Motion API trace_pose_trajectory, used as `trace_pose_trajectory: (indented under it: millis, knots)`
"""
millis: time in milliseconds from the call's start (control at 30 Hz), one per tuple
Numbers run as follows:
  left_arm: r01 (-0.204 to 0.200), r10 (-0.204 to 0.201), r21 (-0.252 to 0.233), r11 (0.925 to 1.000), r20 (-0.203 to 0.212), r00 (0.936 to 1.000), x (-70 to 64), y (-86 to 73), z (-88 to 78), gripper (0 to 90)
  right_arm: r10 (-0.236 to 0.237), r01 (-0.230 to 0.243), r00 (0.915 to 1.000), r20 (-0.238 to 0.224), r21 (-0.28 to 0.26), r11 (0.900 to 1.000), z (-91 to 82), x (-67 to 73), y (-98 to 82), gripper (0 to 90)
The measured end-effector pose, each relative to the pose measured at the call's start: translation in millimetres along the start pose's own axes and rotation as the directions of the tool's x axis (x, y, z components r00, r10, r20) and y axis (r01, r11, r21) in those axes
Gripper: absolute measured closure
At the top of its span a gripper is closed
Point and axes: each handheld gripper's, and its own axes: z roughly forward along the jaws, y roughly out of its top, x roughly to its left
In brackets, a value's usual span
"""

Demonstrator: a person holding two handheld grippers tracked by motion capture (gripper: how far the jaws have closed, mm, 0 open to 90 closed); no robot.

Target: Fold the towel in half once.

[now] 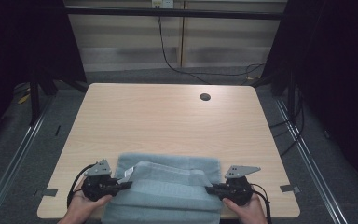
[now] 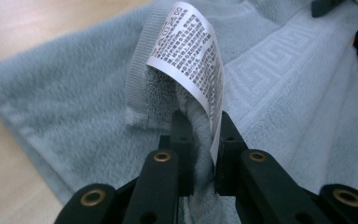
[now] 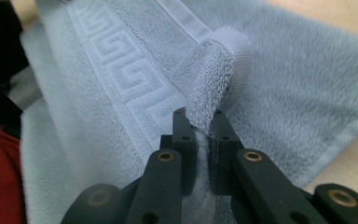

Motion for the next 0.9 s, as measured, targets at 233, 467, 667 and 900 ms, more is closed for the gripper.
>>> trace_pose_trajectory:
  millis: [233, 467, 667, 900]
  knots:
    - [0.009, -0.009, 0.064, 0.9979, 0.0, 1.0, 0.7, -8.2, 11.8, 81.0, -0.002, 0.001, 0.9999, 0.017, 0.066, 0.998, 11.1, -1.9, -3.3, 84.3]
    - [-0.018, 0.018, 0.05, 0.9986, -0.018, 0.9997, 8.9, -3.0, 20.4, 81.5, 0.022, -0.025, 0.9982, 0.056, 0.056, 0.998, 15.5, -8.6, 0.4, 85.0]
    - [-0.026, 0.027, 0.028, 0.9993, -0.04, 0.9988, 21.7, 4.7, 29.0, 81.9, 0.046, -0.049, 0.9943, 0.096, 0.029, 0.998, 21.8, -22.1, 8.4, 85.1]
    - [0.009, -0.009, -0.004, 1.0, -0.048, 0.9988, 42.2, 17.2, 42.1, 82.1, 0.06, -0.064, 0.9863, 0.153, 0.024, 0.998, 30.0, -38.7, 22.4, 85.1]
